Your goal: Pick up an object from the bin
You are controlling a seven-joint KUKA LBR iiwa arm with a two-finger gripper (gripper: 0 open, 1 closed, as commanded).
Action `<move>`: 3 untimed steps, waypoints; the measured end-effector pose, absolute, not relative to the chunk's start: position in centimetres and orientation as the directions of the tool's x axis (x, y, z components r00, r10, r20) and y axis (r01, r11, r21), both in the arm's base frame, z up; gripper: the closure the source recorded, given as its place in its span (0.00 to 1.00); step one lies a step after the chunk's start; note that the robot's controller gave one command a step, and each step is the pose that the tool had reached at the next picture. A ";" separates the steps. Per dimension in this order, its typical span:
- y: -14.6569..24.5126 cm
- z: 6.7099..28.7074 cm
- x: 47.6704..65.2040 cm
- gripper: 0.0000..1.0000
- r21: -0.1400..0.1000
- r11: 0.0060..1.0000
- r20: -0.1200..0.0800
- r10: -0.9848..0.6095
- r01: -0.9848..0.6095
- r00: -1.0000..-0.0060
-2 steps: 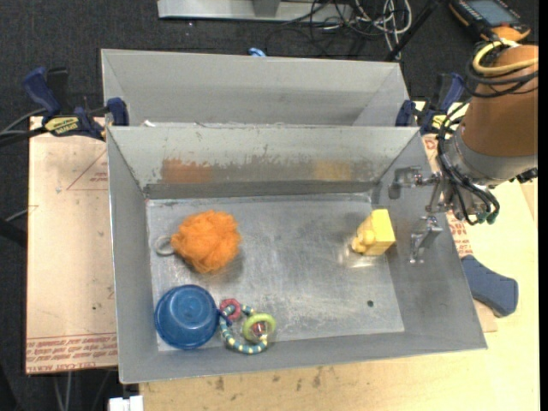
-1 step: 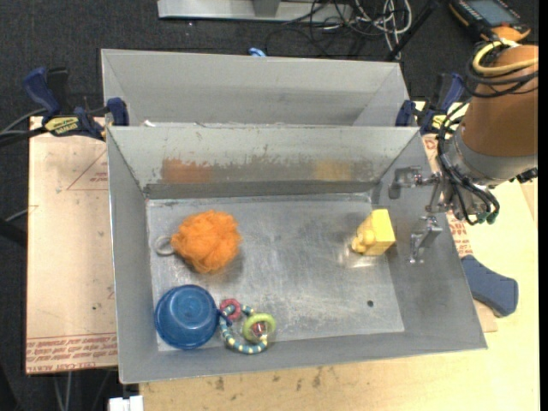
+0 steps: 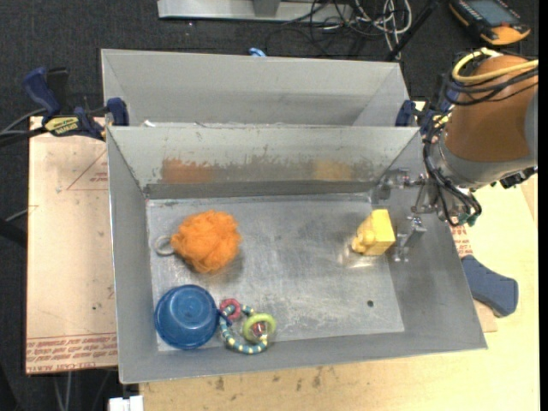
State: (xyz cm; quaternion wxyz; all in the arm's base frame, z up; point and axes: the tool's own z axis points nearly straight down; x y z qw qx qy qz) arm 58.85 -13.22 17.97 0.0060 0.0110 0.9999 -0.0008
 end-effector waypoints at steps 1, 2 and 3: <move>-12.0 11.8 60.1 0.00 0.000 1.000 -0.007 -0.004 -0.004 -1.000; -13.9 7.5 59.1 1.00 0.008 0.986 -0.022 -0.166 -0.166 -0.986; -13.8 7.5 59.1 1.00 0.008 0.986 -0.021 -0.166 -0.167 -0.986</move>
Offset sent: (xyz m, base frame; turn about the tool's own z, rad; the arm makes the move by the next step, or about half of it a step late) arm -0.0044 -0.0155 -0.1097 -0.1815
